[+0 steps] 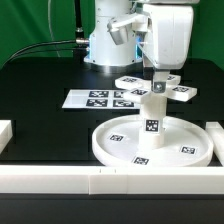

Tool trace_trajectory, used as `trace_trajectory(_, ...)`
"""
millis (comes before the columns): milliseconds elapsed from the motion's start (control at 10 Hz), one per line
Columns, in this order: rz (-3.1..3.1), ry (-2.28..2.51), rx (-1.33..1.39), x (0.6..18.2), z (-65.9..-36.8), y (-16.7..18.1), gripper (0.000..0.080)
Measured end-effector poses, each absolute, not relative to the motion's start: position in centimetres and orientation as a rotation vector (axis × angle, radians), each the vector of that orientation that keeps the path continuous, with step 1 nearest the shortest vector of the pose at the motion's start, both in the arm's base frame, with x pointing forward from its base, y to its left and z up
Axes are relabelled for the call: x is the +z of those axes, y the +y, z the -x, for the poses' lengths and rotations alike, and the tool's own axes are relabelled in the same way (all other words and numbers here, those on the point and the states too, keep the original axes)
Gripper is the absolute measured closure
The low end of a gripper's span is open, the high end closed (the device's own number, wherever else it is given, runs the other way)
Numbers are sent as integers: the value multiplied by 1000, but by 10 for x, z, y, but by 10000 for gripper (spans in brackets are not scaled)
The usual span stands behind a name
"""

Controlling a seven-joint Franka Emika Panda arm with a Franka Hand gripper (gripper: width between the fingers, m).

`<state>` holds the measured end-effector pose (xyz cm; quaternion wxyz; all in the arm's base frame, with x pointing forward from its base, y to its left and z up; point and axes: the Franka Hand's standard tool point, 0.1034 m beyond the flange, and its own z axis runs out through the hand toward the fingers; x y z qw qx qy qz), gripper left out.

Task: Assemble round table

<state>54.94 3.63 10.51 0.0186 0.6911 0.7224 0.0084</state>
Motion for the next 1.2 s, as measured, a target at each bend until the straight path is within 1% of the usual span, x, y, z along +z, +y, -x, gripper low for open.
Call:
trace_trajectory(200, -2151, 2247, 16, 100, -548, 36, 150)
trace_trajectory(600, -2160, 2243, 8, 99, -547, 34, 150)
trace_trajectory(700, -2168, 2235, 9, 100, -548, 32, 263)
trace_trajectory(800, -2176, 2227, 9, 100, -548, 32, 359)
trace_trajectory(1000, -2220, 2184, 10, 100, -548, 31, 359)
trace_trajectory(1200, -2403, 1984, 14, 99, -548, 31, 359)
